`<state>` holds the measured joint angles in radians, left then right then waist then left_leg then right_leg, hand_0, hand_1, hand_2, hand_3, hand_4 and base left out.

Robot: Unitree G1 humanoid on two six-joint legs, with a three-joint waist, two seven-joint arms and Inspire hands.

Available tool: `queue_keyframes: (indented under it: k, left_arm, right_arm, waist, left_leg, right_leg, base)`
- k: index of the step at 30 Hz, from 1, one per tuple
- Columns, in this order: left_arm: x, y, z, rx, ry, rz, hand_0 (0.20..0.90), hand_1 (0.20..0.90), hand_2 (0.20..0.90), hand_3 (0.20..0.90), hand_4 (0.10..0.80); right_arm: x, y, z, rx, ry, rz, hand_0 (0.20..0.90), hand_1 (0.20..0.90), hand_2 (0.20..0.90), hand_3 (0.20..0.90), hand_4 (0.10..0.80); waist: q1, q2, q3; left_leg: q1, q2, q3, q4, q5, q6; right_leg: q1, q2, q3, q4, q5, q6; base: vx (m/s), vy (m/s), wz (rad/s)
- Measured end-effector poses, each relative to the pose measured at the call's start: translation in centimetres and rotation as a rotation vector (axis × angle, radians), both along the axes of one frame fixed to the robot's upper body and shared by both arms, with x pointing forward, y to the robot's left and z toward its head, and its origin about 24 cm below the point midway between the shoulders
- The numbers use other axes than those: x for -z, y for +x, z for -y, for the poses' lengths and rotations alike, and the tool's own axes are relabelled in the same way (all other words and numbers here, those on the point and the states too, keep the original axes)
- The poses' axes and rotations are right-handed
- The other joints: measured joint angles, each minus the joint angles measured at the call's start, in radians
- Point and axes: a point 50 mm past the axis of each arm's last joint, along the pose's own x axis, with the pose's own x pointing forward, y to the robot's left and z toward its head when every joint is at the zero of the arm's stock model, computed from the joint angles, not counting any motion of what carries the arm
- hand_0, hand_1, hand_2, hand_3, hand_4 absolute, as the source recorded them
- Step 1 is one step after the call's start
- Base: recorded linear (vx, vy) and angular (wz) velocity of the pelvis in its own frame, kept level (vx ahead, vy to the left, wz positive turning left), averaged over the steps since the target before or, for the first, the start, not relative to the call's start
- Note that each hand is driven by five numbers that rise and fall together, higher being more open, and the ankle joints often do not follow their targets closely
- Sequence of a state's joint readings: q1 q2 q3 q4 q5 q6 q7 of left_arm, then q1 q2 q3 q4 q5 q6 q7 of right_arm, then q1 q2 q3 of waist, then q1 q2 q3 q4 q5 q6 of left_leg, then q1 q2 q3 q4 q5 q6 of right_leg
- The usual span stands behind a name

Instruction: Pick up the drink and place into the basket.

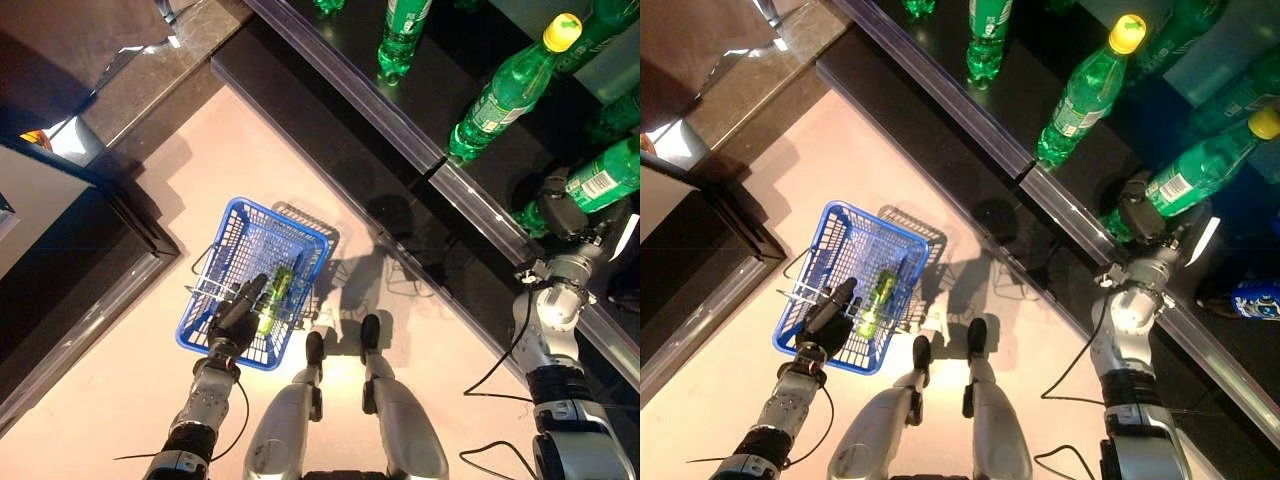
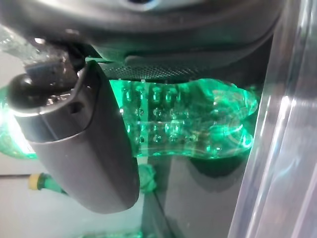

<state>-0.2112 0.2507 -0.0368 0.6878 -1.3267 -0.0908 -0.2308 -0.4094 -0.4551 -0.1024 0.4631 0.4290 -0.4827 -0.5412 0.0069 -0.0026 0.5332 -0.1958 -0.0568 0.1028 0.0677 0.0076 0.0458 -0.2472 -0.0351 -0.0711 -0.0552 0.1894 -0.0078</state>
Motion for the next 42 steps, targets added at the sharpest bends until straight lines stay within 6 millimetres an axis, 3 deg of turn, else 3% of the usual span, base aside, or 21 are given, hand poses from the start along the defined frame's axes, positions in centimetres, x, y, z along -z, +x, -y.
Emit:
queue_keyframes:
  k: [8,15,20,27,30,34,42]
  left_arm:
    - [0.9,-2.0,0.0,-0.007,-0.011,-0.016,0.3,0.3,0.3,0.2,0.1]
    - [0.8,-3.0,0.0,-0.006,-0.015,-0.008,0.3,0.3,0.3,0.2,0.1]
    - [0.1,-2.7,0.4,0.022,-0.018,0.022,0.3,0.3,0.3,0.2,0.1]
    - [-0.6,-2.7,1.6,0.07,0.039,0.044,0.3,0.3,0.3,0.2,0.1]
    - [-1.1,-2.5,2.5,0.107,0.071,0.05,0.3,0.3,0.3,0.2,0.1]
    - [-1.7,-2.3,3.4,0.146,0.078,0.07,0.3,0.3,0.3,0.2,0.1]
    - [-2.1,-2.0,3.7,0.198,0.112,0.07,0.3,0.3,0.3,0.2,0.1]
  right_arm:
    - [1.8,-4.0,-1.5,0.033,-0.209,-0.048,0.3,0.3,0.3,0.2,0.1]
    - [-1.8,-6.0,-3.1,0.029,-0.431,0.103,0.3,0.3,0.3,0.2,0.1]
    - [-2.7,-5.7,-3.5,-0.16,-0.486,0.094,0.3,0.3,0.3,0.2,0.1]
    - [2.3,-5.3,-7.6,-0.678,-0.445,-0.157,0.3,0.3,0.3,0.2,0.1]
    - [5.2,-5.7,-10.6,-0.908,-0.445,-0.293,0.3,0.3,0.3,0.2,0.1]
    - [7.4,-6.2,-12.0,-1.039,-0.431,-0.389,0.3,0.3,0.3,0.2,0.1]
    - [9.8,-5.3,-12.9,-1.094,-0.399,-0.515,0.3,0.3,0.3,0.2,0.1]
  waist:
    - [-0.013,-0.002,0.001]
    - [-0.064,-0.014,-0.002]
    - [-0.062,-0.017,-0.004]
    - [-0.06,-0.017,-0.004]
    - [-0.051,-0.016,-0.005]
    - [-0.021,-0.016,-0.009]
    - [0.023,-0.013,-0.012]
  left_leg:
    - [0.059,0.0,0.022,-0.039,0.007,0.004]
    - [0.131,-0.005,0.026,-0.087,0.024,0.007]
    - [0.153,-0.004,0.033,-0.095,0.024,0.008]
    - [0.196,-0.001,0.031,-0.105,0.024,0.007]
    - [0.207,-0.001,0.021,-0.104,0.024,0.006]
    - [0.21,-0.002,-0.009,-0.101,0.027,0.002]
    - [0.158,-0.004,-0.102,-0.06,0.034,-0.008]
  right_leg:
    - [0.035,0.001,0.025,-0.002,-0.001,0.002]
    - [0.082,0.005,0.034,-0.004,-0.008,0.012]
    - [0.097,0.008,0.047,-0.004,-0.009,0.013]
    - [0.143,0.01,0.047,-0.02,-0.01,0.014]
    - [0.163,0.002,0.032,-0.025,-0.011,0.014]
    - [0.18,-0.002,0.012,-0.027,-0.017,0.015]
    - [0.184,-0.011,-0.078,-0.027,-0.031,0.007]
  base:
    - [0.033,0.061,-0.08]
    - [0.05,0.049,-0.04]
    - [0.036,0.036,-0.06]
    - [0.018,0.05,0.0]
    - [0.018,0.056,0.1]
    - [-0.016,0.045,0.23]
    - [-0.04,0.024,0.39]
